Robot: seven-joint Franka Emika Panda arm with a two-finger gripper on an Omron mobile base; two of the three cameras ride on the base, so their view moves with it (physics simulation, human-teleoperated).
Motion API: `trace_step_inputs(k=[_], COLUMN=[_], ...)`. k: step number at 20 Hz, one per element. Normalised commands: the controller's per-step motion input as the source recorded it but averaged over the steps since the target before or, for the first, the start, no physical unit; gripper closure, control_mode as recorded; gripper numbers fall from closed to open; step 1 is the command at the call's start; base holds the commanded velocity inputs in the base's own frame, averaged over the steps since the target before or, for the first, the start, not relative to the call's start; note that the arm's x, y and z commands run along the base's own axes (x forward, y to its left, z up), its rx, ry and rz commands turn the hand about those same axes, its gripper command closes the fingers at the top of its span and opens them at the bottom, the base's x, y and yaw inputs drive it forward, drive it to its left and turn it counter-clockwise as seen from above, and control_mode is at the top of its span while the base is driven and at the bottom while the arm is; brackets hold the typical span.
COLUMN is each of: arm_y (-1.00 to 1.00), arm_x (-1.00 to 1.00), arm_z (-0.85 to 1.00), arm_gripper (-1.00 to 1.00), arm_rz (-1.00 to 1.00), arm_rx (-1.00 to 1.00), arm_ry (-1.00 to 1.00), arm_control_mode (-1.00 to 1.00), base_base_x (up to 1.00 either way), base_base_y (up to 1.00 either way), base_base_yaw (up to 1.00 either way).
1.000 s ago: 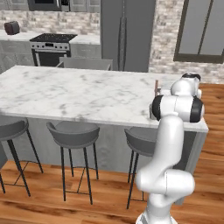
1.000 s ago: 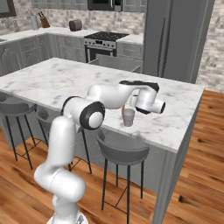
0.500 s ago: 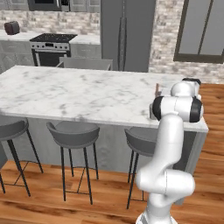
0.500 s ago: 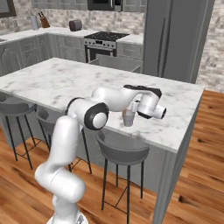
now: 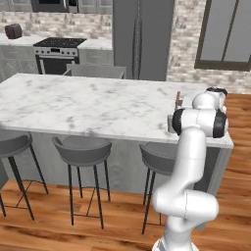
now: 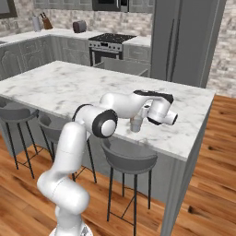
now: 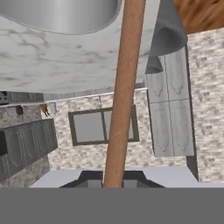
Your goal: Take a straw from the drawer in front and place it inside the glass cup on the dining counter.
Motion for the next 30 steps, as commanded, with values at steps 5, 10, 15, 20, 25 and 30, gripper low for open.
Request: trace_step_inputs(k=[5, 10, 15, 20, 25, 30], arm_y=[0.0, 0.0, -0.02, -0.09, -0.17, -0.13], arm_x=[0.0, 0.0, 0.09, 0.14, 0.15, 0.13], arm_z=[0.48, 0.09, -0.11, -0.23, -0.36, -0.32], arm_gripper=[1.0, 1.0, 1.0, 1.0, 1.0, 1.0], arm_rz=[0.0, 0.0, 0.0, 0.0, 0.01, 0.01], arm_rx=[0.03, 0.01, 0.0, 0.0, 0.0, 0.0], arm_ry=[0.0, 0.0, 0.0, 0.0, 0.0, 0.0], arm_control_mode=[-1.0, -1.0, -1.0, -1.0, -1.0, -1.0], base_base_x=[0.0, 0.0, 0.0, 0.0, 0.0, 0.0], base_base_y=[0.0, 0.0, 0.0, 0.0, 0.0, 0.0], base_base_yaw=[0.0, 0.0, 0.0, 0.0, 0.0, 0.0])
